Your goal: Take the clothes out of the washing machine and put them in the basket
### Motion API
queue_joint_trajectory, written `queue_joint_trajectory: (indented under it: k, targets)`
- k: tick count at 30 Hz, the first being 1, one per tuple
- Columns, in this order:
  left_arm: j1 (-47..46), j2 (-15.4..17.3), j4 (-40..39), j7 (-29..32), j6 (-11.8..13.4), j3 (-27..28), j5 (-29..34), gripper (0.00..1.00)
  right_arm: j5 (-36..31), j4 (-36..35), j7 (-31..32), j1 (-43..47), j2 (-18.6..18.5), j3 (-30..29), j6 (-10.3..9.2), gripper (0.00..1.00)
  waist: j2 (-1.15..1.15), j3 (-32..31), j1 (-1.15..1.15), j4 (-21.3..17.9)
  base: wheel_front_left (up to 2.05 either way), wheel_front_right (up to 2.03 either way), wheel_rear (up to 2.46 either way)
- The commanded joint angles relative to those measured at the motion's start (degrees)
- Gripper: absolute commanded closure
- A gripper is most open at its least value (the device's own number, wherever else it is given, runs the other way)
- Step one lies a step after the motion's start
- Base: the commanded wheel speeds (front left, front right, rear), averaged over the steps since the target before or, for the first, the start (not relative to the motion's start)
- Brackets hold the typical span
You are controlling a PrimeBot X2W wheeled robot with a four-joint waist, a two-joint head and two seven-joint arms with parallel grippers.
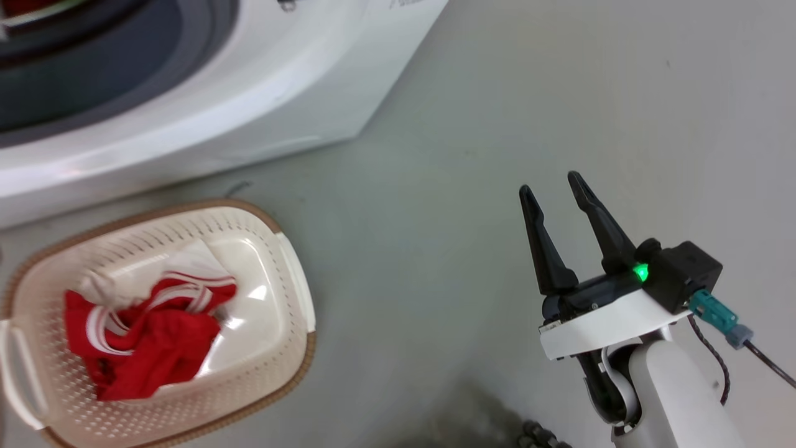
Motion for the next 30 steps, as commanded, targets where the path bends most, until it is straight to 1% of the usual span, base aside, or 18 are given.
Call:
queue_joint_trajectory:
  k: [1,5,10,13,17,20,23,30]
  targets:
    - [2.4,-0.4,-0.4,-2.4,0.6,-0.4,-0.1,1.0,-0.4,0.6,-0.1,1.0,0.0,-0.3,-0.04,0.0,0.0,-4.5,0.0,2.2,0.0,0.0,0.0]
    - [8.5,-2.8,-0.2,-10.6,0.9,-1.3,-0.4,1.0,-1.7,2.0,-0.1,2.3,0.0,-1.1,-0.04,0.0,0.0,-10.2,0.0,4.3,0.0,0.0,0.0]
    - [15.4,-5.8,1.0,-18.9,0.8,-1.6,-1.8,1.0,-3.3,3.6,-0.1,4.8,0.0,-2.5,-0.04,0.0,0.0,-17.1,0.0,6.9,0.0,0.0,0.0]
    - [18.6,-7.7,1.0,-22.7,0.9,-1.4,-3.0,1.0,-4.4,4.3,-0.1,6.2,0.0,-3.5,-0.04,0.0,0.0,-20.5,0.0,8.5,0.0,0.0,0.0]
    - [23.0,-10.0,-0.9,-25.1,1.1,-1.2,-4.2,1.0,-5.4,4.9,-0.1,8.0,0.0,-4.6,-0.04,0.0,0.0,-24.1,0.0,10.4,0.0,0.0,0.0]
    - [26.5,-11.4,-4.4,-25.9,1.1,-1.1,-4.8,1.0,-5.8,5.2,-0.1,9.2,0.0,-5.1,-0.04,0.0,0.0,-26.5,0.0,11.6,0.0,0.0,0.0]
    - [30.3,-12.8,-9.7,-26.1,1.1,-1.3,-5.4,1.0,-6.0,5.5,-0.1,10.5,0.0,-5.8,-0.04,0.0,0.0,-28.5,0.0,13.2,0.0,0.0,0.0]
    - [40.9,-14.8,-27.0,-26.2,1.8,-1.5,-6.1,1.0,-6.6,5.1,0.7,12.8,0.0,-7.0,-0.03,0.0,0.0,-31.4,0.0,16.6,0.0,0.0,0.0]
